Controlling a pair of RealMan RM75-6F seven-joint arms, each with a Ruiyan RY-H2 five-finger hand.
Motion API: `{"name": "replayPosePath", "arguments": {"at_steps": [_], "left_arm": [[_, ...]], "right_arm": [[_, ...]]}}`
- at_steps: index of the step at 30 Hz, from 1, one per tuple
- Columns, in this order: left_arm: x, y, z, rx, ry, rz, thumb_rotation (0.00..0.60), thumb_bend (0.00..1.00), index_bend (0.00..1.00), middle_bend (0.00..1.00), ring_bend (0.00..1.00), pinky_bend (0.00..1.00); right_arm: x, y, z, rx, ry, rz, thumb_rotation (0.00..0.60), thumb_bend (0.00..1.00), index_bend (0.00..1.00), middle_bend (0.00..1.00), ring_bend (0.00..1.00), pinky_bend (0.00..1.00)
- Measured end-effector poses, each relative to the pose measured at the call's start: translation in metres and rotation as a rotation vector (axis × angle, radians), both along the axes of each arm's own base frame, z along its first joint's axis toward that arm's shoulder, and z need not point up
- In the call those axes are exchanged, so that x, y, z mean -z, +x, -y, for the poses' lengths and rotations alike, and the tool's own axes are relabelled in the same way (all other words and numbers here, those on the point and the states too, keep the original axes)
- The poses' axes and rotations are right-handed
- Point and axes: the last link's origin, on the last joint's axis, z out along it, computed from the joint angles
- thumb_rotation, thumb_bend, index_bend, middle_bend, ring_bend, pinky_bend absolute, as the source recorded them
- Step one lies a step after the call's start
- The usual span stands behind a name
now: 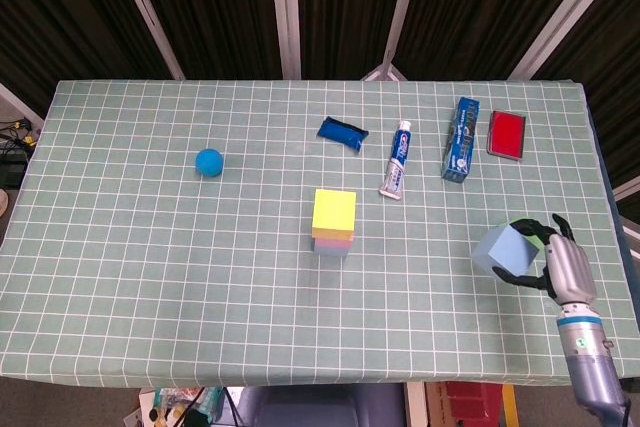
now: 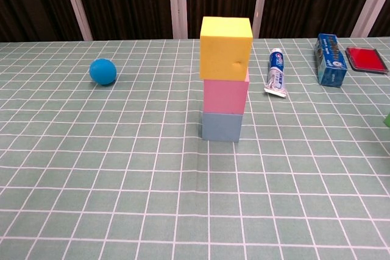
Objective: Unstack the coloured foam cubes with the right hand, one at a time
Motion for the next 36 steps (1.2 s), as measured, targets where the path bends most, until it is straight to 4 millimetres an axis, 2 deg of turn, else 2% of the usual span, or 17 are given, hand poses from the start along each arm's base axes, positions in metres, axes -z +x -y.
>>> {"name": "replayPosePath", "arguments": {"at_steps": [7,17,27,36], "left_arm": [[0.0,0.001,0.001,0.005,-0.003,0.002,0.6,0.25,0.13,0.0,0.0,0.0],[0.0,0.0,0.0,0.003,-0.003,0.001,0.6,0.25,0.13,0.0,0.0,0.0],[0.0,0.001,0.003,0.003,0.002,0.001,0.6,0.25,0.13,0.0,0.0,0.0],[0.001,0.002,0.002,0.004,-0.006,-0.004,0.6,0.25,0.14,0.0,0.0,0.0]], "right_arm": [[-0.01,-0.016,-0.032,0.014,-0.017,-0.003,0.6,0.28,0.56,0.55,0.32,0.0],[-0.013,-0.045,-0.053,0.063,0.087,-0.109,0.6,0.28,0.56,0.53,0.31,0.0],[0.0,-0.056,-0.059,0.077,0.193,-0.136,0.6,0.28,0.55,0.46,0.25,0.0],[0.011,-0.057,-0.054,0.07,0.224,-0.17,0.6,0.28,0.32,0.21,0.06,0.0]]}}
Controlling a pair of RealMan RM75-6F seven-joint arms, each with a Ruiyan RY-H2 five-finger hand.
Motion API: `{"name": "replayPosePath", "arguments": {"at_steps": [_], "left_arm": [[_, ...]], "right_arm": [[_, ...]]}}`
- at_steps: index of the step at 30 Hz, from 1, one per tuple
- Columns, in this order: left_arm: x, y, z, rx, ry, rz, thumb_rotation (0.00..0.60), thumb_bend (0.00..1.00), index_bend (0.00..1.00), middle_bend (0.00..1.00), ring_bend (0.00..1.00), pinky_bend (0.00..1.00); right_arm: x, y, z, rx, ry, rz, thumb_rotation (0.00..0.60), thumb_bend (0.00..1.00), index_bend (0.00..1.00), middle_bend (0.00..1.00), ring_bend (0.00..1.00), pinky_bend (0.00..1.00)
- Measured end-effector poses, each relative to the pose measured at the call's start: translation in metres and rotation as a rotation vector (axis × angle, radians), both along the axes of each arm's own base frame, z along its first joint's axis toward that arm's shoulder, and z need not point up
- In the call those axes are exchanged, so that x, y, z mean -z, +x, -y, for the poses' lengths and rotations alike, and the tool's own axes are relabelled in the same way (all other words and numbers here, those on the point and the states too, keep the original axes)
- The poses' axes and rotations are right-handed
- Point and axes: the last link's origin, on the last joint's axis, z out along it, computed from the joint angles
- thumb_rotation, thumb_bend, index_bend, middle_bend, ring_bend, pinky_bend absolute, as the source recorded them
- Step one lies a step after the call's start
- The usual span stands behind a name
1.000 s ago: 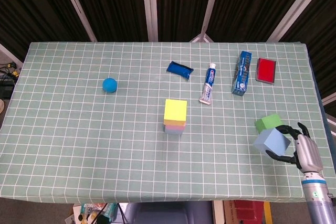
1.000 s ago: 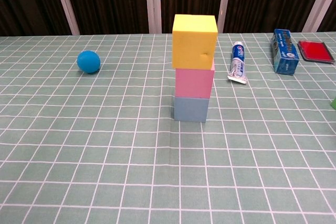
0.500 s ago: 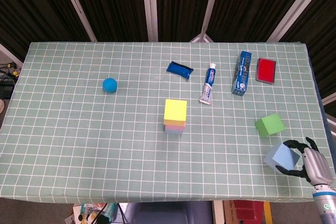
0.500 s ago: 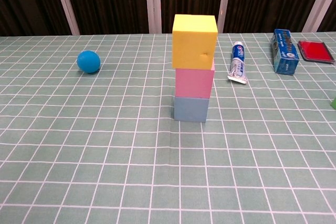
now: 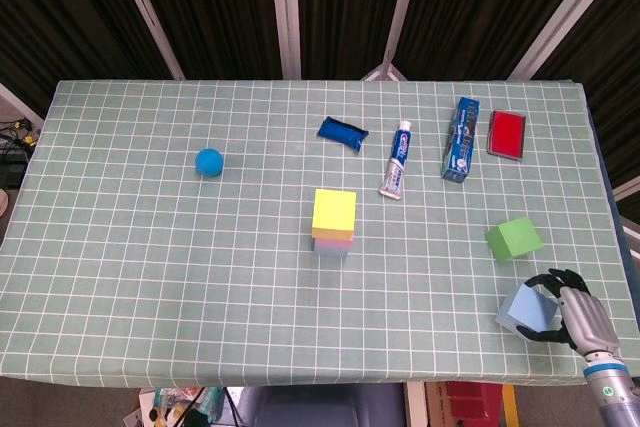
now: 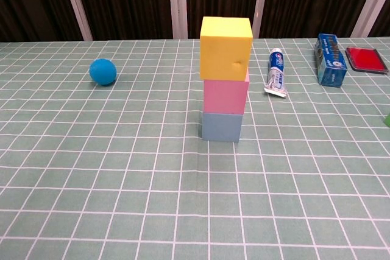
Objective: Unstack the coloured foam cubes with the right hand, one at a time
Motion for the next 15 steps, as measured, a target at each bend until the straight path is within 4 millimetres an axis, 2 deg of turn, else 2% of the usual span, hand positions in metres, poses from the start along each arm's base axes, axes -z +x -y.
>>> {"name": "replayPosePath", "arguments": {"at_steps": [5,15], "left_arm": [[-0.001,-0.001,0.0,-0.004,0.004,0.002,0.6,0.25,0.14,0.0,0.0,0.0],[-0.002,-0.001,0.001,-0.005,0.007,0.005,0.6,0.25,0.15,0.0,0.0,0.0]], "right_arm": [[0.003,0.0,0.001,-0.004,0.001,-0.003,0.6,0.21,0.21,0.12,0.01,0.0],[-0.007,0.016,0.0,-0.035,0.003,0.037,0.6,0.2,0.14,0.08,0.0,0.0]]}}
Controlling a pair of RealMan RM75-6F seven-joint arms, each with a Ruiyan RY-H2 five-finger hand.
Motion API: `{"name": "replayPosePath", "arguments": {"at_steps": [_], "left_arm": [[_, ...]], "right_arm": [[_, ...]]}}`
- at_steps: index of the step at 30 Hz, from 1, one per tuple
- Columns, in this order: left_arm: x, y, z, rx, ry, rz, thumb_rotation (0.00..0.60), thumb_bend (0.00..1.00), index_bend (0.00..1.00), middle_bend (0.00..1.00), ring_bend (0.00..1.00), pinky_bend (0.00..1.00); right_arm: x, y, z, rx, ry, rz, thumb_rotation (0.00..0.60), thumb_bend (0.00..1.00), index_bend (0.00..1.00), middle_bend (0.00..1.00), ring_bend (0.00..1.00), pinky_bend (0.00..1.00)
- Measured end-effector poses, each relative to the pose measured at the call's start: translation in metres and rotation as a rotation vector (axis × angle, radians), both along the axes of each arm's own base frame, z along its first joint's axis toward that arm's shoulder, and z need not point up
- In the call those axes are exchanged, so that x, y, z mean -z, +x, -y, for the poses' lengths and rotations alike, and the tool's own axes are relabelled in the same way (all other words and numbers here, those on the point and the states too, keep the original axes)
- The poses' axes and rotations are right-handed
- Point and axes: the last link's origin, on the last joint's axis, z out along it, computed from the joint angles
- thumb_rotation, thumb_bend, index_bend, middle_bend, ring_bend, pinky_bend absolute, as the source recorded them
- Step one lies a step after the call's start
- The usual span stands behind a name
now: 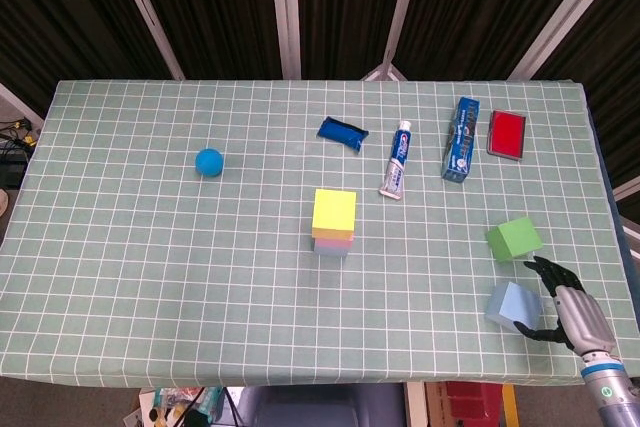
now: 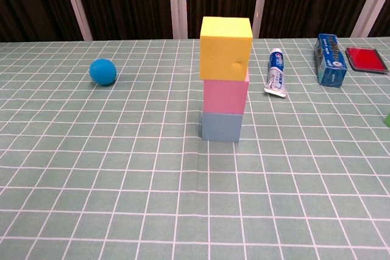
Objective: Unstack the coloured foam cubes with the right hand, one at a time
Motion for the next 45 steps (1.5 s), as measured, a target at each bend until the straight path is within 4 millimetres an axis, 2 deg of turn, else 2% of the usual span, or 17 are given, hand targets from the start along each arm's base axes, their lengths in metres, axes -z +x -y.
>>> {"name": "replayPosePath", "arguments": {"at_steps": [4,6,10,13,17,20,26,35,45], "left_arm": [[0.0,0.0,0.0,0.002,-0.002,0.001,0.6,0.25,0.15,0.0,0.0,0.0],[0.0,0.0,0.0,0.002,-0.001,0.0,0.6,0.25,0.15,0.0,0.0,0.0],[0.002,0.001,0.0,0.007,-0.007,-0.003,0.6,0.25,0.15,0.0,0.0,0.0],[0.003,0.001,0.0,0.006,-0.013,-0.005,0.6,0.26,0.15,0.0,0.0,0.0],[0.002,0.0,-0.001,-0.003,-0.003,-0.003,0.6,0.25,0.15,0.0,0.0,0.0],[0.002,0.0,-0.002,-0.009,-0.001,-0.001,0.6,0.25,0.15,0.0,0.0,0.0],[0.006,0.0,-0.006,-0.014,-0.023,-0.013,0.6,0.25,0.15,0.0,0.0,0.0],[0.003,-0.002,-0.007,-0.025,-0.008,0.0,0.6,0.25,0.15,0.0,0.0,0.0],[0.002,-0.002,-0.008,-0.027,-0.011,0.005,0.6,0.25,0.15,0.0,0.0,0.0]], "right_arm": [[-0.012,0.019,0.012,-0.053,-0.069,0.045,0.6,0.2,0.14,0.08,0.0,0.0],[-0.018,0.035,0.021,-0.098,-0.109,0.069,0.6,0.2,0.14,0.08,0.0,0.0],[-0.019,0.06,0.04,-0.133,-0.104,0.123,0.6,0.2,0.14,0.07,0.0,0.0],[-0.013,0.077,0.061,-0.128,-0.054,0.174,0.6,0.2,0.14,0.07,0.0,0.0],[0.002,0.112,0.092,-0.136,0.009,0.26,0.6,0.2,0.14,0.07,0.0,0.0],[0.014,0.135,0.105,-0.131,0.031,0.321,0.6,0.2,0.14,0.07,0.0,0.0],[0.037,0.167,0.117,-0.103,0.066,0.354,0.6,0.2,0.14,0.07,0.0,0.0],[0.069,0.229,0.133,-0.111,0.109,0.337,0.6,0.2,0.14,0.07,0.0,0.0],[0.088,0.269,0.138,-0.106,0.12,0.34,0.6,0.2,0.14,0.07,0.0,0.0]]}}
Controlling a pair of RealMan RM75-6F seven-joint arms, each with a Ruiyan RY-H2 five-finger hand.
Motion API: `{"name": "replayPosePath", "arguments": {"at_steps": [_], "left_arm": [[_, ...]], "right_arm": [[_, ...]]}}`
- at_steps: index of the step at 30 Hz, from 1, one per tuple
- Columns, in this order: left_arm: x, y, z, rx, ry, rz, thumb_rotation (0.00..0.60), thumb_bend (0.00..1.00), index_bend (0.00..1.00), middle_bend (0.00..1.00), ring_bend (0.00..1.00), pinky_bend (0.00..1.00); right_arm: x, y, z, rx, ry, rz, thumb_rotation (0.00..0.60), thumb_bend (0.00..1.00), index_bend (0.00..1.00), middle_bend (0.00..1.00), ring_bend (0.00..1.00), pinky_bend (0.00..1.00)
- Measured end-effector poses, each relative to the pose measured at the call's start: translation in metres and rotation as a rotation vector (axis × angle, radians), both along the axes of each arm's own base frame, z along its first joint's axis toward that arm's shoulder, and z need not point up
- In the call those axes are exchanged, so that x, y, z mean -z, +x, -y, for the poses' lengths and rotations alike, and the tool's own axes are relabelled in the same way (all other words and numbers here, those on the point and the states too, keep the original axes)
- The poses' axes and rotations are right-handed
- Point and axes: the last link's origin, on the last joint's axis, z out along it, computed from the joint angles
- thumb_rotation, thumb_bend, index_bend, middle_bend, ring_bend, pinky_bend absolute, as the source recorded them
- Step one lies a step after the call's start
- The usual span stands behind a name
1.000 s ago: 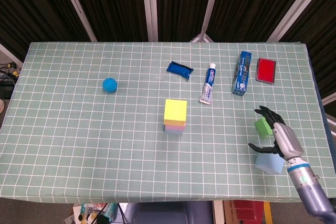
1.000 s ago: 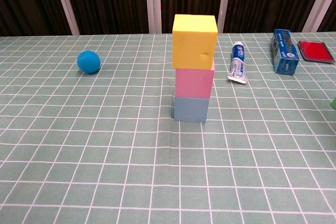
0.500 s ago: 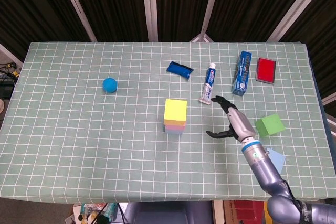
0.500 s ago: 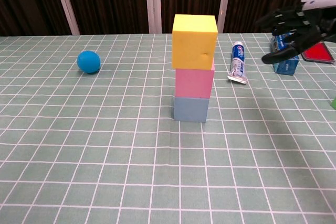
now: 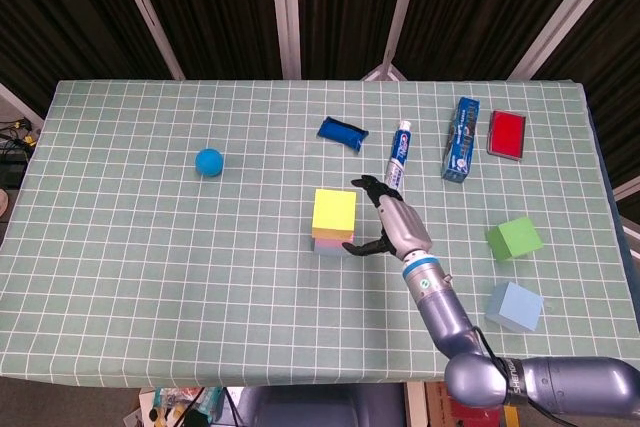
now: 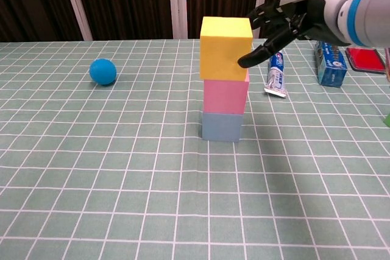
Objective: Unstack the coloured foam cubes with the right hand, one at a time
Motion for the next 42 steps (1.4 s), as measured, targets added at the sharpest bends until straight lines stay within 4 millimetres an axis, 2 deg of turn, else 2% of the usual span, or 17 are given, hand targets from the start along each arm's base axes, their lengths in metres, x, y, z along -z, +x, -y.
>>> {"name": "replayPosePath", "arguments": {"at_steps": [11,15,18,23,27,34,42], "left_arm": [[-0.002,-0.002,0.0,-0.009,0.006,0.007,0.6,0.25,0.16,0.0,0.0,0.0],[-0.002,-0.002,-0.001,-0.013,0.001,0.006,0.6,0.25,0.17,0.0,0.0,0.0],[-0.002,-0.002,-0.001,-0.016,0.0,0.007,0.6,0.25,0.18,0.0,0.0,0.0],[-0.003,-0.002,0.0,-0.018,0.005,0.011,0.6,0.25,0.18,0.0,0.0,0.0],[-0.003,-0.002,-0.001,-0.019,0.002,0.011,0.6,0.25,0.18,0.0,0.0,0.0],[-0.003,-0.002,0.0,-0.018,0.001,0.011,0.6,0.25,0.19,0.0,0.0,0.0],[0.0,-0.001,-0.001,-0.021,-0.013,0.011,0.6,0.25,0.19,0.0,0.0,0.0]], "right_arm": [[0.014,0.023,0.002,-0.033,0.002,-0.036,0.6,0.2,0.14,0.11,0.0,0.0],[0.019,0.035,0.005,-0.036,-0.009,-0.051,0.6,0.2,0.14,0.18,0.02,0.0],[0.021,0.036,0.007,-0.032,-0.014,-0.061,0.6,0.2,0.16,0.32,0.11,0.0],[0.025,0.032,0.01,-0.017,-0.061,-0.085,0.6,0.2,0.22,0.57,0.35,0.0],[0.027,0.032,0.012,-0.034,-0.116,-0.09,0.6,0.2,0.27,0.7,0.47,0.0],[0.02,0.023,0.02,-0.004,-0.262,-0.069,0.6,0.2,0.29,0.71,0.49,0.0],[0.0,-0.003,0.042,0.069,-0.452,-0.164,0.6,0.2,0.31,0.7,0.48,0.01]]}}
